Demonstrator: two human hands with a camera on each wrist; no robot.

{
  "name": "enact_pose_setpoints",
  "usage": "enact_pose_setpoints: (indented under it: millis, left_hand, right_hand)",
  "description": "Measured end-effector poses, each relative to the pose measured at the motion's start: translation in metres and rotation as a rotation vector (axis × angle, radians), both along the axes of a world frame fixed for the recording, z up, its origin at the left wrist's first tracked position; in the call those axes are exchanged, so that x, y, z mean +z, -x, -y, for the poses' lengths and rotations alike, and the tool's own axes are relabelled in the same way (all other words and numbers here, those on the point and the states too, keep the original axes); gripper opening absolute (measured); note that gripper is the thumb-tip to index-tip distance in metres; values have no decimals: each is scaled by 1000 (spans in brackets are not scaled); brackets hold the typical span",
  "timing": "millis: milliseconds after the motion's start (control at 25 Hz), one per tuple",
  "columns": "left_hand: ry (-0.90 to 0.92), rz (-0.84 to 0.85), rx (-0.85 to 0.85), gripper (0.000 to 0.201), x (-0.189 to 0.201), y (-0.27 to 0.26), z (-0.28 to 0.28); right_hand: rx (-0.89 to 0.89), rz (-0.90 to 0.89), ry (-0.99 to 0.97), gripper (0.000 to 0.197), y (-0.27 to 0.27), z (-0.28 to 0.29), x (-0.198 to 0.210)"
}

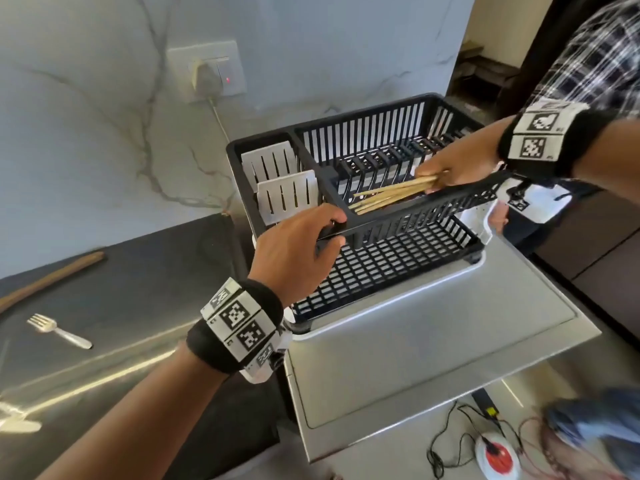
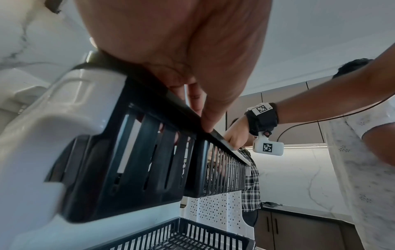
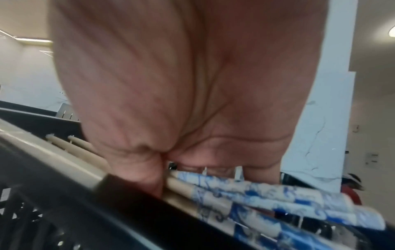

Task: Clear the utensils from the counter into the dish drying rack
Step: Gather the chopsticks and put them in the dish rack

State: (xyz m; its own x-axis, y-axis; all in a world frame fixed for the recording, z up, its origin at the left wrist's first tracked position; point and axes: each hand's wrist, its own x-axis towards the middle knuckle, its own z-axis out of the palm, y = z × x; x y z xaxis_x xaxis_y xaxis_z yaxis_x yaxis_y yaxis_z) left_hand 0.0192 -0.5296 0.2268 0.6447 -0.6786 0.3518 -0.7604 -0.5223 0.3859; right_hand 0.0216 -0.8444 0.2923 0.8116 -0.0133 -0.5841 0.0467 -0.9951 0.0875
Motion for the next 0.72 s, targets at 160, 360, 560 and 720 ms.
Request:
enact_pose_setpoints:
  millis: [160, 360, 560, 720]
  left_hand:
    - [1, 8, 34, 27, -1, 0, 1]
    - [-11, 15, 51, 28, 0, -1, 1]
    - [-13, 27, 40, 28, -2, -1, 1]
    - [56, -24, -12, 30, -4, -2, -4]
  right_hand:
    - [-6, -108, 3, 32, -17, -16, -10]
    - [-30, -210, 42, 50, -24, -25, -12]
    - [-94, -146, 30, 43, -21, -22, -14]
    - [-126, -100, -111, 41, -16, -28, -9]
